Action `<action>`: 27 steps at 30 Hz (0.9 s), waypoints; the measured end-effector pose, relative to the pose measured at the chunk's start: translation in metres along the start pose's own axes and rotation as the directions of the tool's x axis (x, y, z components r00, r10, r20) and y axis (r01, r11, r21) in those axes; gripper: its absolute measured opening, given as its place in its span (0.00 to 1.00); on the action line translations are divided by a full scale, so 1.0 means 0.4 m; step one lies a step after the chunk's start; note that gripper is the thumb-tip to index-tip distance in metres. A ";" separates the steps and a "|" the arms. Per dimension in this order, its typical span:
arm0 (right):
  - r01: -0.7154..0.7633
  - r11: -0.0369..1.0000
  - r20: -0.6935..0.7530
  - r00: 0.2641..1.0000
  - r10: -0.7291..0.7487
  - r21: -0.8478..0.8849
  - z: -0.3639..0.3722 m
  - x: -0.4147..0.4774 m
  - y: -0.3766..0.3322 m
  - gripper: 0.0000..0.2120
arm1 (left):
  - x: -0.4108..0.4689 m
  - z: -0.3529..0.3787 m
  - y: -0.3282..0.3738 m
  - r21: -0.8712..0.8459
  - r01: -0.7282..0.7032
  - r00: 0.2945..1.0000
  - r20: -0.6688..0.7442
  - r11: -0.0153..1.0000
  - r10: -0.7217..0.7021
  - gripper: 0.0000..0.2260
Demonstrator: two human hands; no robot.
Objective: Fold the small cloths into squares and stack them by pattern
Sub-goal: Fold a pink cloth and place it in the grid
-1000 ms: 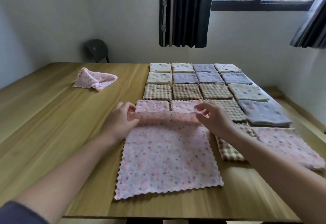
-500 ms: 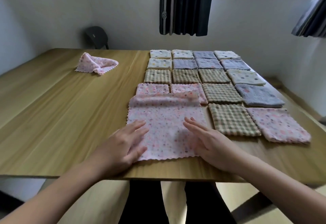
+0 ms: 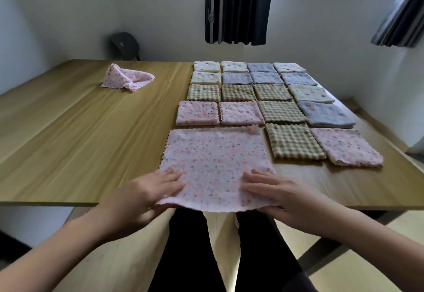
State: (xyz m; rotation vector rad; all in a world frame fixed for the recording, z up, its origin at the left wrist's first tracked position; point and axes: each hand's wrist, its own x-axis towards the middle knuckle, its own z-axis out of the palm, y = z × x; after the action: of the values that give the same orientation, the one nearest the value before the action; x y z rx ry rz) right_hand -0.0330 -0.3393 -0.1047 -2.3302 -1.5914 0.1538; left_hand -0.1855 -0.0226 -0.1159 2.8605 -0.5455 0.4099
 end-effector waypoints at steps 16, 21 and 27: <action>-0.536 0.809 -0.184 0.793 0.581 0.242 -0.125 0.282 0.083 0.11 | 0.237 -0.041 -0.064 -0.246 0.744 0.603 -0.154 0.621 -0.783 0.06; -0.582 0.811 -0.240 0.780 0.578 0.062 -0.108 0.321 0.083 0.09 | 0.270 -0.013 -0.073 -0.029 0.769 0.620 -0.211 0.639 -0.756 0.07; -0.567 0.818 -0.291 0.802 0.522 -0.098 -0.094 0.335 0.101 0.07 | 0.271 -0.001 -0.095 0.023 0.755 0.646 -0.195 0.655 -0.738 0.05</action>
State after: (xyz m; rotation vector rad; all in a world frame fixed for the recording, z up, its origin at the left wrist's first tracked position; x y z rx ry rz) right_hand 0.0632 -0.2366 -0.0702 -2.7623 -0.8015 -0.1659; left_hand -0.0742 -0.0233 -0.0881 2.7734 0.7253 0.5142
